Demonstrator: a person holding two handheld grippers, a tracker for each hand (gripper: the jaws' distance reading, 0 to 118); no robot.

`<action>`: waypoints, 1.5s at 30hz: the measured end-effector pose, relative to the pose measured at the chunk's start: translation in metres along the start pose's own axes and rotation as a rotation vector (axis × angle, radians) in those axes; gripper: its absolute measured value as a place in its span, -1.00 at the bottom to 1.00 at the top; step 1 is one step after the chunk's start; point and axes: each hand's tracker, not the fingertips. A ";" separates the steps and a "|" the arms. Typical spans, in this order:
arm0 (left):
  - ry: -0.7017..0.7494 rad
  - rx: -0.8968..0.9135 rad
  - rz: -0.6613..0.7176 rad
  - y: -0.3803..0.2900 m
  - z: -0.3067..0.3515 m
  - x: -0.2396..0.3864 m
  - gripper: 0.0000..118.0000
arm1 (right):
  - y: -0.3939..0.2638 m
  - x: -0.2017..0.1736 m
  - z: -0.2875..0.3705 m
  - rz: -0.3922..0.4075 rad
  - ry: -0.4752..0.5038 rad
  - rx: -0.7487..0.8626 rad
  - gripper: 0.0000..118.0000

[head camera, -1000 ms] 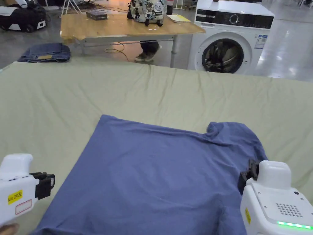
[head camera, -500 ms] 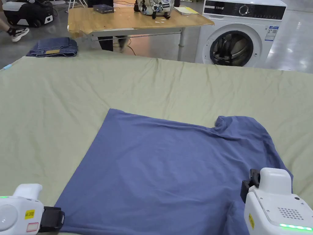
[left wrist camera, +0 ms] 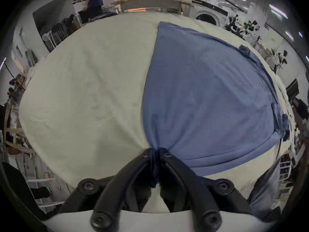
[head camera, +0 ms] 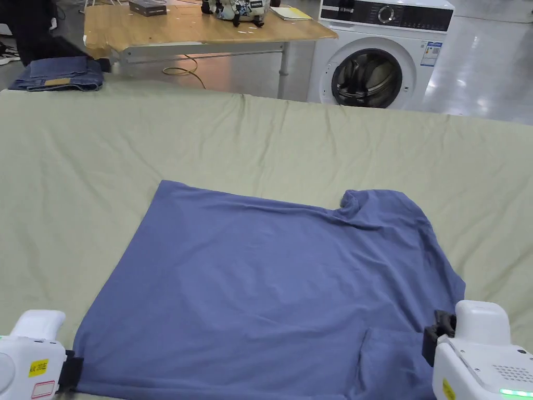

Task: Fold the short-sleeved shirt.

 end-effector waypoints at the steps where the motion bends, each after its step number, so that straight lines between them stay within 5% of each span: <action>1: -0.008 0.001 0.007 0.001 0.000 -0.002 -0.98 | -0.002 0.007 0.002 0.005 -0.006 -0.031 -0.94; 6: -0.020 0.002 0.008 -0.002 0.006 0.001 -0.98 | -0.024 0.043 0.004 0.019 -0.012 -0.230 0.06; 8: -0.019 0.003 0.008 -0.002 0.006 0.002 -0.97 | -0.038 0.053 0.002 0.011 -0.011 -0.276 0.22; 14: -0.021 0.004 0.015 -0.003 0.005 -0.001 -0.98 | -0.074 0.062 -0.016 -0.024 0.027 -0.422 0.21; 18: -0.037 0.008 0.030 -0.001 0.010 -0.006 -0.98 | -0.076 0.061 -0.014 -0.082 0.096 -0.403 -0.78; 19: -0.041 0.011 0.032 0.000 0.012 -0.006 -0.98 | -0.075 0.060 -0.015 -0.090 0.146 -0.399 -0.86; 33: -0.137 0.214 0.044 0.077 0.049 0.002 -0.98 | 0.002 0.071 -0.005 -0.127 0.127 -0.235 -0.87; 45: -0.119 0.254 0.043 0.199 -0.012 0.007 -0.98 | 0.090 0.058 -0.105 -0.183 0.092 -0.228 -0.87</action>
